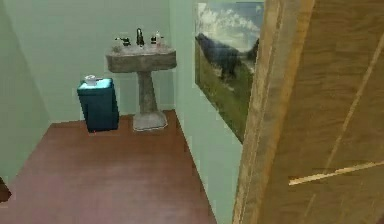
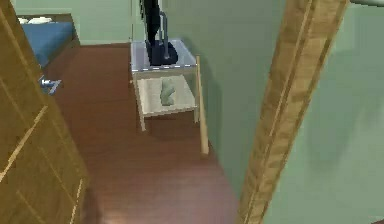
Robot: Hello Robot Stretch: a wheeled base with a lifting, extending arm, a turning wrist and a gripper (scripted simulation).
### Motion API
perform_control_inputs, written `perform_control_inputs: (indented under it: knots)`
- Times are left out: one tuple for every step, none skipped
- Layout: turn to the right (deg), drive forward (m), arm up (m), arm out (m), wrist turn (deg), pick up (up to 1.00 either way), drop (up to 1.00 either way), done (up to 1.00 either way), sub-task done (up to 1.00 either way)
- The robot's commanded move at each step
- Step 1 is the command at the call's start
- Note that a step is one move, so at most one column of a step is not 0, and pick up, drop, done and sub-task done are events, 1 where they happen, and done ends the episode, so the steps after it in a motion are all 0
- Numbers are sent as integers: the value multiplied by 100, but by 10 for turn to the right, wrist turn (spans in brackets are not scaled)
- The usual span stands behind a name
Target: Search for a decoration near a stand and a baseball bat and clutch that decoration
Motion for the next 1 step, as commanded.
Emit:
perform_control_inputs:
  knots:
    - [450, 0, 0, 0, 0, 0, 0, 0, 0]
